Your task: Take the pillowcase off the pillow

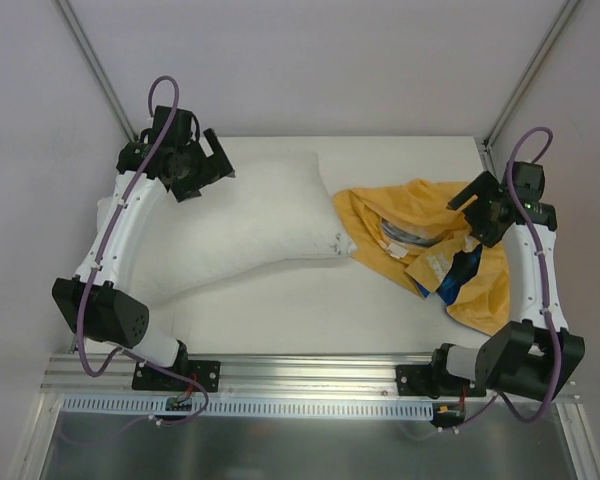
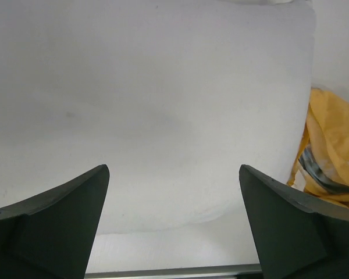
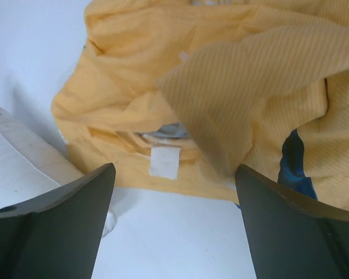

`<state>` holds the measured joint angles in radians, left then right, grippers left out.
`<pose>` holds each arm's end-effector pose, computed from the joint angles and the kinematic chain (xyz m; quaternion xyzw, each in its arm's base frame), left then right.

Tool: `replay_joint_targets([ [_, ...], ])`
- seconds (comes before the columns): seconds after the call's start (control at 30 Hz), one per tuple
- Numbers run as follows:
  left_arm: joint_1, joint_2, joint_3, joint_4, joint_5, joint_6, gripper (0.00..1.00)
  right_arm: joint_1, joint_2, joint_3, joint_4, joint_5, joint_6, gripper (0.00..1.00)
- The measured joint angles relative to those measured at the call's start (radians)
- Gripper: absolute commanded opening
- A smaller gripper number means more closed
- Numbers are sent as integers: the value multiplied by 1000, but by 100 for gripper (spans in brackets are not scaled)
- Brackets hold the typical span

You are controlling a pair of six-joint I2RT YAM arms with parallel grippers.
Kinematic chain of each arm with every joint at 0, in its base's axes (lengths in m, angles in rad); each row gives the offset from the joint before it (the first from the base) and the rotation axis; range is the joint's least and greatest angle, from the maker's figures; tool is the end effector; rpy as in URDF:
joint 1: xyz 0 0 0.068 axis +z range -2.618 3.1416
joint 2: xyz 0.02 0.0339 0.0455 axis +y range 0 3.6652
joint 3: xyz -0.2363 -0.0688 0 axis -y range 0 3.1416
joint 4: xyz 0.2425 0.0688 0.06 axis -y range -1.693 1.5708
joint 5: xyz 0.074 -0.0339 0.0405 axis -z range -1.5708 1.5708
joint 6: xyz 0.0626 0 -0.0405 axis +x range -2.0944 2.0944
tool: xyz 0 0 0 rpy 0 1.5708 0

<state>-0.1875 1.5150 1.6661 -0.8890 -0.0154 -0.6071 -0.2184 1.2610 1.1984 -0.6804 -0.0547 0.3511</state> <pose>0.3328 -0.0622 0.3534 -0.1935 0.8938 -0.1500 0.3757 0.2880 -0.0604 0.2909 0.2465 0.8815 0.0516 0.3995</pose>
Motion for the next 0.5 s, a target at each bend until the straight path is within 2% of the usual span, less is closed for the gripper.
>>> replay_joint_targets([
  [0.03,0,2,0,3,14,-2,99,0,5,12,-23,-7,-20,91],
  [0.17,-3,-6,0,16,66,5,99,0,-40,62,-72,-14,-73,99],
  [0.33,-24,-49,0,18,113,32,99,8,-167,144,-117,-5,-129,96],
  [0.5,-110,-137,2,19,140,74,99,32,-258,230,-178,64,-183,96],
])
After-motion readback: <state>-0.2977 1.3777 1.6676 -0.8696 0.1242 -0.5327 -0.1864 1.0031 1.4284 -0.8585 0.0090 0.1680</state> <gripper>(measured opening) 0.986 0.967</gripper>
